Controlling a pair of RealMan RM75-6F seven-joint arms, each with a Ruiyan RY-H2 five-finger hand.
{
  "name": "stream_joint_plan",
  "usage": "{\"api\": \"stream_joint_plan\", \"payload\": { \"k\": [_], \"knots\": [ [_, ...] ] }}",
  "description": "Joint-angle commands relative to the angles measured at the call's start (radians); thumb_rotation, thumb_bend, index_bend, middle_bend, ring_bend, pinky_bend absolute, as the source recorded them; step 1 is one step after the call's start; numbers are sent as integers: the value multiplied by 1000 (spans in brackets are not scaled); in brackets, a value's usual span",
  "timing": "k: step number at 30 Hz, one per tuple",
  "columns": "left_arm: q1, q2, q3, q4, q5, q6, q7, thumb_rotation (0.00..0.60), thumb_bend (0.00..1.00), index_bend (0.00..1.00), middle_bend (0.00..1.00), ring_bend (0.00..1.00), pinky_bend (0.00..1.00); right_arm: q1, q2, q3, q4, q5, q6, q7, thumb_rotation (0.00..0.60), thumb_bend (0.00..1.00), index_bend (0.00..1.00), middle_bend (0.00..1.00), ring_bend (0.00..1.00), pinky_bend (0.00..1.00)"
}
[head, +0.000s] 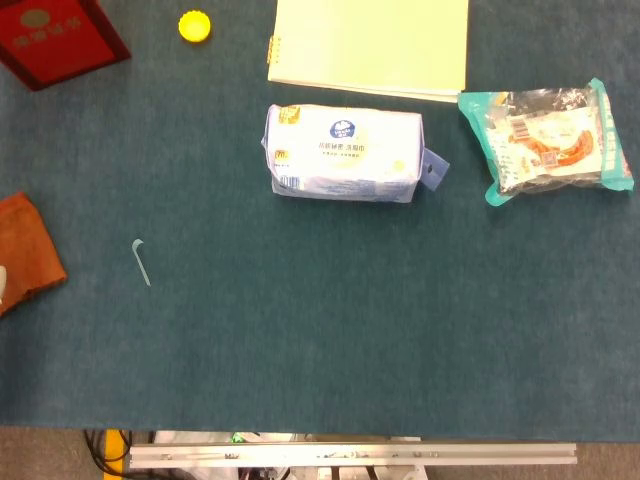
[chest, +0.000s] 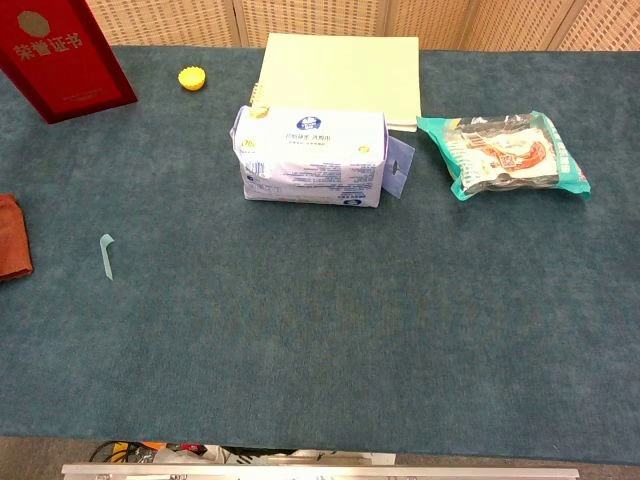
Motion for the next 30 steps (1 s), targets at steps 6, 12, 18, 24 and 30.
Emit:
{"api": "stream_joint_plan", "payload": {
  "k": [6, 12, 18, 24, 30],
  "knots": [
    [-3, -3, 3, 5, 7, -3, 2, 600, 367, 178, 158, 152, 21, 4, 1, 3, 8, 0, -3, 6, 600, 363, 357, 294, 157, 250],
    [-9, -8, 3, 29, 31, 6, -24, 600, 366, 186, 162, 159, 50, 3, -1, 12, 17, -10, 19, 16, 600, 363, 356, 294, 170, 246],
    [-30, 1, 5, 59, 67, -5, -79, 600, 366, 205, 198, 200, 186, 9, 8, 21, 6, -6, 20, 3, 600, 363, 356, 294, 170, 246],
    [-82, 20, 16, 114, 118, -61, -153, 600, 366, 255, 323, 322, 369, 23, 21, 32, -14, -2, 8, -4, 600, 363, 356, 294, 170, 246],
    [-155, 32, 23, 165, 158, -138, -230, 600, 367, 294, 590, 556, 649, 34, 25, 37, -28, -2, -1, -19, 600, 363, 356, 294, 170, 246]
  ]
}}
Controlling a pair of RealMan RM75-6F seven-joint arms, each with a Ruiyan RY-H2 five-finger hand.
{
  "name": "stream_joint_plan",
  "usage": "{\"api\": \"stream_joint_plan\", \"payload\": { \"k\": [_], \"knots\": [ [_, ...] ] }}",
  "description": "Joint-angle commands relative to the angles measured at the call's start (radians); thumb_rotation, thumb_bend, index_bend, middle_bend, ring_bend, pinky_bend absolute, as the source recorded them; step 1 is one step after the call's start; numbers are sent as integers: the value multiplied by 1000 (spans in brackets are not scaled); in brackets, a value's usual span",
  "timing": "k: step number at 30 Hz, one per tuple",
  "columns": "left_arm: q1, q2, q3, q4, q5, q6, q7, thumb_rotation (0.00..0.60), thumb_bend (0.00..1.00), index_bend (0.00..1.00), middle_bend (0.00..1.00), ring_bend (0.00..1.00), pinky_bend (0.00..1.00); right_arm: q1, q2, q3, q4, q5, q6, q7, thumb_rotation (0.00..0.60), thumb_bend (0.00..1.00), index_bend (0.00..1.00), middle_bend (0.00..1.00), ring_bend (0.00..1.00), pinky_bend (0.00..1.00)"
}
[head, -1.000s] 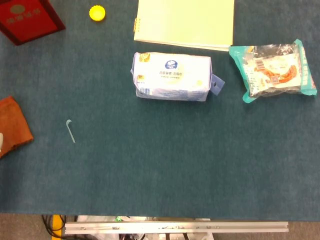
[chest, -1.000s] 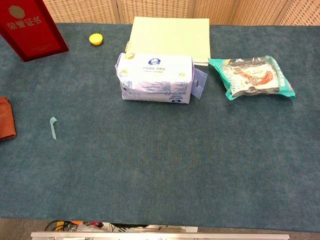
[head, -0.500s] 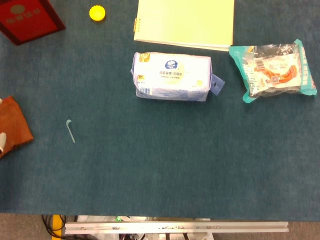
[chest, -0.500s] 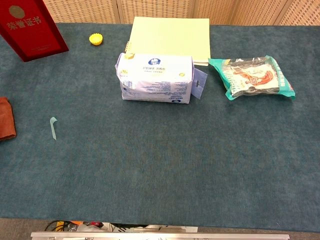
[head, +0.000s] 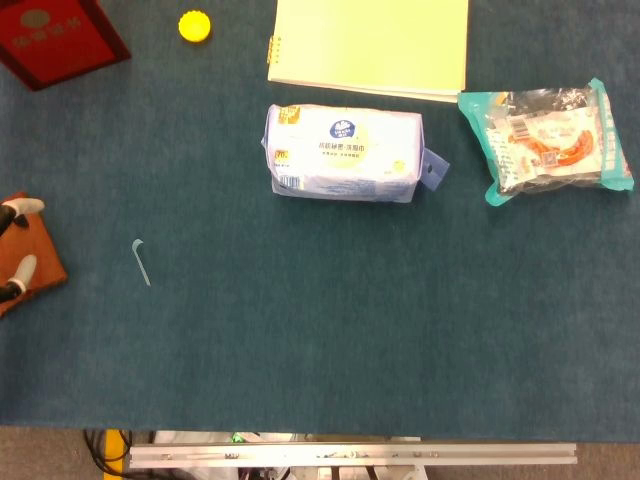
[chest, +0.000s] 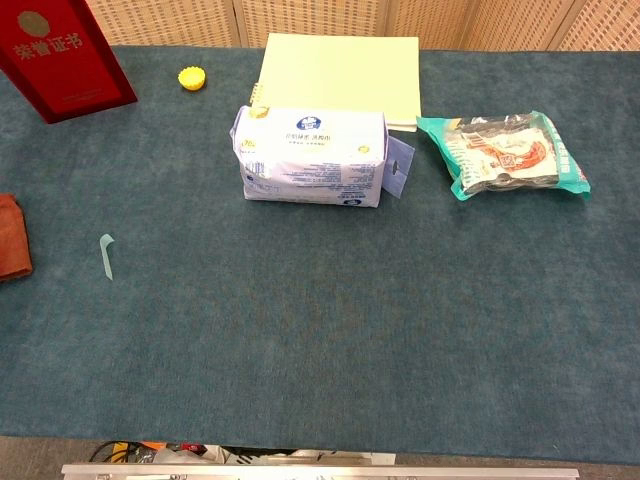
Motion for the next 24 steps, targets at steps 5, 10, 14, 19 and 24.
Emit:
{"api": "stream_joint_plan", "payload": {
  "k": [5, 10, 14, 19, 24],
  "knots": [
    [-97, 7, 13, 77, 68, -83, -90, 600, 367, 327, 777, 698, 766, 4, 5, 1, -11, 2, -4, -14, 600, 362, 356, 294, 170, 246],
    [-158, -7, 28, 133, 117, -126, -128, 600, 367, 346, 857, 786, 793, 6, 4, 0, -16, 7, -10, -24, 600, 362, 356, 294, 170, 246],
    [-216, -26, 53, 192, 169, -167, -164, 600, 366, 350, 885, 833, 802, 10, 0, -1, -19, 10, -18, -32, 600, 363, 356, 294, 170, 246],
    [-266, -63, 80, 270, 230, -177, -178, 600, 367, 356, 899, 852, 807, 10, -2, -2, -23, 17, -22, -44, 600, 363, 356, 294, 170, 246],
    [-290, -116, 100, 365, 291, -141, -129, 600, 366, 358, 899, 856, 808, 10, -4, -4, -29, 22, -26, -59, 600, 363, 357, 294, 170, 246]
  ]
}}
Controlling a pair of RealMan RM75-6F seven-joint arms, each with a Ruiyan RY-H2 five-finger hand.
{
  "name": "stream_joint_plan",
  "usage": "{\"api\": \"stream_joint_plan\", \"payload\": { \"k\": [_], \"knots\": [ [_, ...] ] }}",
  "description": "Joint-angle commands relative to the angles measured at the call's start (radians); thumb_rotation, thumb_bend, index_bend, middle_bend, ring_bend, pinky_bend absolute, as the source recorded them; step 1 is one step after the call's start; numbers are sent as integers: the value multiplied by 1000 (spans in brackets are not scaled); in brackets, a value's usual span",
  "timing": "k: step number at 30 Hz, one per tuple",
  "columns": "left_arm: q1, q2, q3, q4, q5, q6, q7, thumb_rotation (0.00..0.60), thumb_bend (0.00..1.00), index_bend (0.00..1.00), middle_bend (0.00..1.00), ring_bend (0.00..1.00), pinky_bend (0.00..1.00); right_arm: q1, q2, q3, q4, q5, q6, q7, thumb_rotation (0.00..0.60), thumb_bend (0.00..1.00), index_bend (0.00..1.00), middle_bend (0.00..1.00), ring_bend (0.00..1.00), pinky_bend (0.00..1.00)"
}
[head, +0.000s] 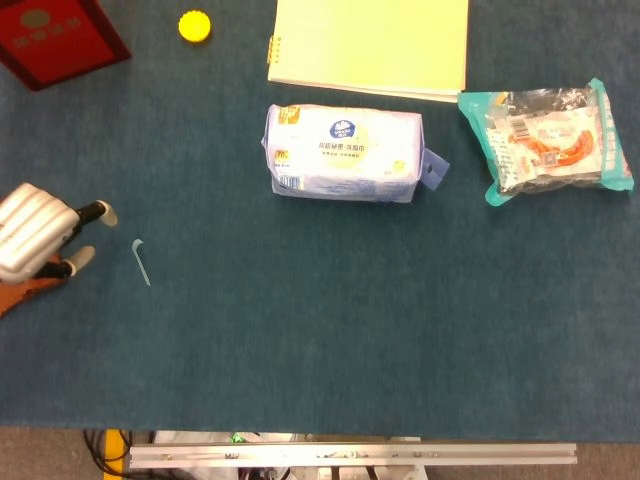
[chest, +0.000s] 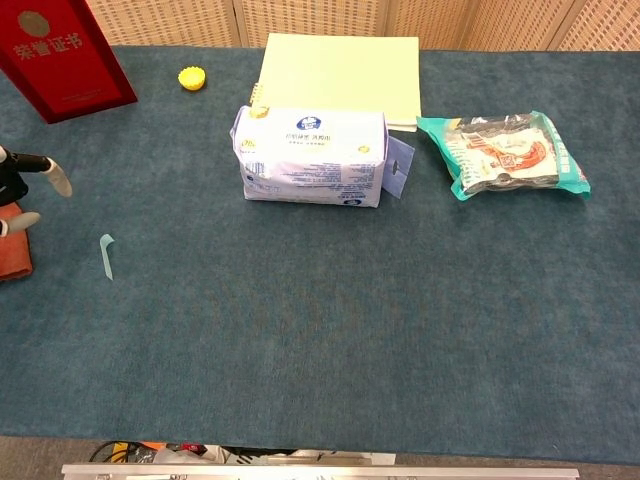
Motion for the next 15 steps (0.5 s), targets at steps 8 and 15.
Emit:
{"api": "stream_joint_plan", "payload": {
  "k": [8, 15],
  "knots": [
    [-43, -137, 68, 232, 121, 116, 23, 600, 324, 377, 899, 860, 808, 1, -11, -3, -21, 14, -9, -44, 600, 363, 356, 294, 170, 246],
    [-50, -206, 106, 335, 133, 149, -20, 600, 316, 413, 899, 860, 808, 6, -17, -2, -34, 20, -18, -68, 600, 363, 356, 294, 170, 246]
  ]
}}
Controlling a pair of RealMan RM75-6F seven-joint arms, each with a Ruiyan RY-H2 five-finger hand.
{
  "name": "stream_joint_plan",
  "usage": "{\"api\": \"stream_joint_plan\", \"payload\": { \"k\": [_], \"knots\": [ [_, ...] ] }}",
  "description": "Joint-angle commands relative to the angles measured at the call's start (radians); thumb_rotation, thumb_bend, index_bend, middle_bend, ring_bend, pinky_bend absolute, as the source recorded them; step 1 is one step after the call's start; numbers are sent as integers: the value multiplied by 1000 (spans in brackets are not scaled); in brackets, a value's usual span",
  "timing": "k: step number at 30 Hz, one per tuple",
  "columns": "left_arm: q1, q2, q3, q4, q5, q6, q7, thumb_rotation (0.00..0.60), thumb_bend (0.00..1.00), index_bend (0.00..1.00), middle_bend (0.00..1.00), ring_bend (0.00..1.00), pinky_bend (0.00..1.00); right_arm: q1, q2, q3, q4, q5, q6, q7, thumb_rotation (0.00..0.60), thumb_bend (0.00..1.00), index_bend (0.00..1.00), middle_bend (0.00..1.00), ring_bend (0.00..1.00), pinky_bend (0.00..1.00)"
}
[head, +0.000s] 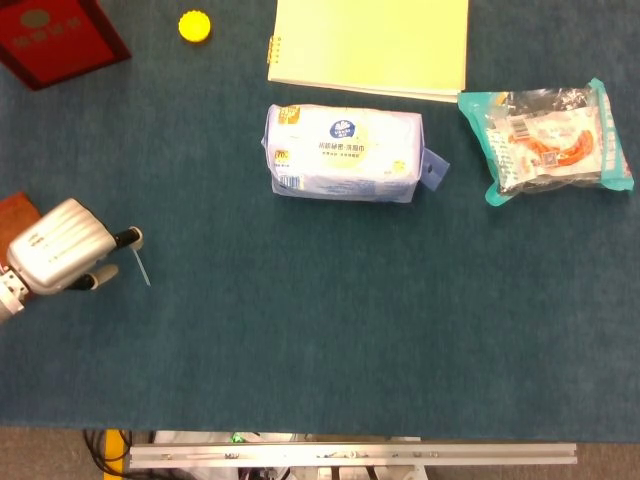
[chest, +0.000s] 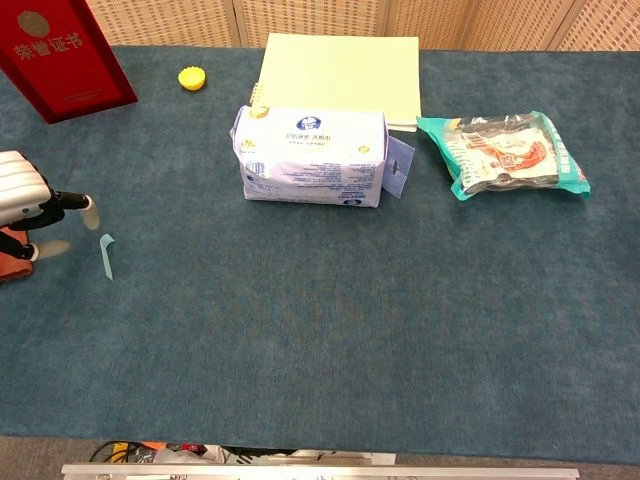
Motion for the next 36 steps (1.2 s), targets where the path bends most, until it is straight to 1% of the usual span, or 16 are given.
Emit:
{"api": "stream_joint_plan", "payload": {
  "k": [1, 10, 17, 24, 36],
  "knots": [
    [-5, -36, 22, 51, 7, 18, -24, 600, 316, 422, 899, 860, 809, 4, -1, 2, -5, -1, -3, -6, 600, 363, 356, 294, 170, 246],
    [-4, -113, 56, 170, -5, 40, -69, 600, 313, 425, 899, 860, 809, 15, -3, 4, -24, 6, -18, -35, 600, 362, 356, 294, 170, 246],
    [-14, -157, 69, 221, -16, 46, -89, 600, 312, 427, 900, 861, 809, 13, -4, 4, -30, 11, -15, -48, 600, 363, 356, 294, 170, 246],
    [-27, -188, 85, 248, -19, 45, -83, 600, 312, 422, 900, 861, 809, 8, 5, 5, -39, 13, -5, -54, 600, 363, 356, 294, 170, 246],
    [-35, -204, 106, 274, -34, 43, -73, 600, 312, 418, 901, 862, 809, 0, 12, 2, -39, 14, 6, -50, 600, 363, 356, 294, 170, 246]
  ]
}}
